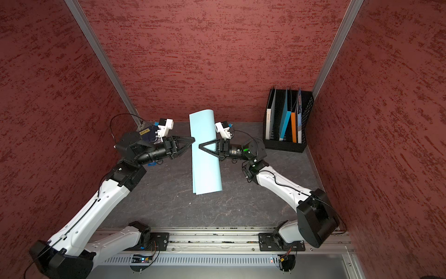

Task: Fold the rectangular paper in half along the long edge
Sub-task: Fold the paper.

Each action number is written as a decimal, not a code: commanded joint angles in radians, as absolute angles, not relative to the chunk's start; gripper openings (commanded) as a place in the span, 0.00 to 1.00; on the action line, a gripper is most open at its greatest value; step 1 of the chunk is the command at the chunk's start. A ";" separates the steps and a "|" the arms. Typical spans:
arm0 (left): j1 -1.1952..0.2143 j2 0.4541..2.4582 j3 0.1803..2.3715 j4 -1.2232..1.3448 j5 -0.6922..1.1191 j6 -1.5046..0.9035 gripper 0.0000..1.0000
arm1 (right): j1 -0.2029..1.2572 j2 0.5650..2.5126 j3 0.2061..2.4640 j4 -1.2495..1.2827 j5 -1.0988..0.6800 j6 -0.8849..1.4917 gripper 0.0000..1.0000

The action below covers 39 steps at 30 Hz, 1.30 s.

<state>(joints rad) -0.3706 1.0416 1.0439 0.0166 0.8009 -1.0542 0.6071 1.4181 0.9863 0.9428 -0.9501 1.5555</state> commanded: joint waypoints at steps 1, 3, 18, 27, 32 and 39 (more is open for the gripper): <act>-0.373 1.040 1.034 0.032 0.814 -1.035 0.37 | 0.615 1.412 1.022 0.944 -0.963 1.533 0.41; -0.372 1.039 1.033 0.028 0.814 -1.033 0.36 | 0.615 1.412 1.022 0.946 -0.964 1.534 0.41; -0.371 1.040 1.025 0.025 0.811 -1.030 0.18 | 0.615 1.394 1.019 0.869 -0.977 1.478 0.41; -0.370 1.045 1.032 0.021 0.815 -1.026 0.18 | 0.615 1.376 1.028 0.801 -1.003 1.429 0.40; -0.371 1.044 1.029 0.026 0.815 -1.029 0.18 | 0.614 1.362 1.035 0.747 -1.011 1.394 0.40; -0.368 1.042 1.028 0.028 0.815 -1.030 0.19 | 0.615 1.373 1.043 0.777 -1.031 1.416 0.41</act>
